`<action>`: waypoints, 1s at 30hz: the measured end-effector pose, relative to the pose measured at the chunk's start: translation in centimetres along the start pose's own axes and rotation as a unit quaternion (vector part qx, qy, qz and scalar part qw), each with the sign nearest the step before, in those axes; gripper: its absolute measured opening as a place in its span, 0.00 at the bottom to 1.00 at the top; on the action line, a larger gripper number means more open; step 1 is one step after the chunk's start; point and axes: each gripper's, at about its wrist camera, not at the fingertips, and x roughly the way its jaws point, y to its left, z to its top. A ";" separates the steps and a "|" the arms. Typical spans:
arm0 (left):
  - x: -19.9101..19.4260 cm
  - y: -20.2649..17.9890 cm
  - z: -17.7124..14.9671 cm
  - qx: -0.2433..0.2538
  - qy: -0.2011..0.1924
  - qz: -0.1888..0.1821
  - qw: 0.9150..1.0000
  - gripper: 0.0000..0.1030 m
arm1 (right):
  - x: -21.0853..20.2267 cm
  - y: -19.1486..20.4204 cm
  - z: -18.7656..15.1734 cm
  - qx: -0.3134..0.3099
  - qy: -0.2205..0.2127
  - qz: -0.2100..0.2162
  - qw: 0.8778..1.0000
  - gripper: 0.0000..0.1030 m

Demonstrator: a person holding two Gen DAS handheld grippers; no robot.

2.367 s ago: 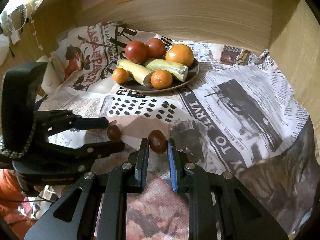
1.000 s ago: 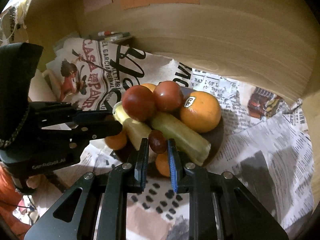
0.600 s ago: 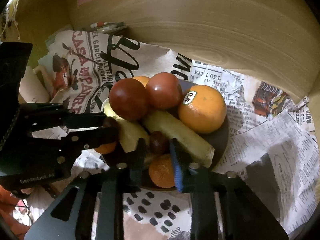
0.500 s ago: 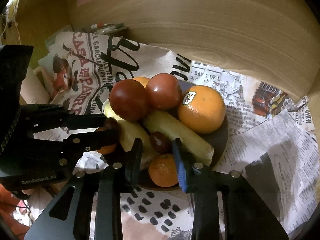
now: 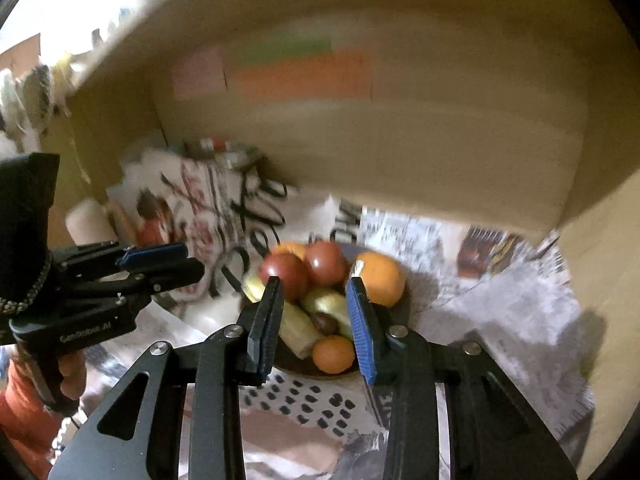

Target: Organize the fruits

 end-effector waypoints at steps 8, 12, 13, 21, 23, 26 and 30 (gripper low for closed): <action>-9.6 -1.9 0.5 0.008 -0.111 0.025 0.994 0.30 | -8.0 2.8 0.2 -0.002 -0.100 -0.012 0.995 0.33; -13.6 -3.0 -0.2 0.016 -0.152 0.033 0.988 0.40 | -11.4 4.7 -0.3 -0.007 -0.138 -0.017 0.990 0.34; -14.7 -3.3 -0.5 0.019 -0.165 0.035 0.985 0.46 | -12.1 5.1 -0.5 -0.008 -0.147 -0.019 0.989 0.37; -19.6 -5.2 -2.5 0.031 -0.213 0.054 0.975 0.76 | -15.8 7.3 -2.2 -0.010 -0.192 -0.043 0.980 0.71; -19.8 -5.5 -2.8 0.032 -0.212 0.055 0.975 0.79 | -16.2 7.6 -2.5 -0.011 -0.198 -0.048 0.979 0.78; -20.1 -5.7 -3.3 0.032 -0.212 0.057 0.975 0.84 | -16.6 7.9 -2.8 -0.010 -0.203 -0.055 0.978 0.86; -20.4 -5.8 -3.7 0.029 -0.215 0.061 0.974 0.96 | -17.0 8.0 -3.5 -0.012 -0.210 -0.074 0.975 0.98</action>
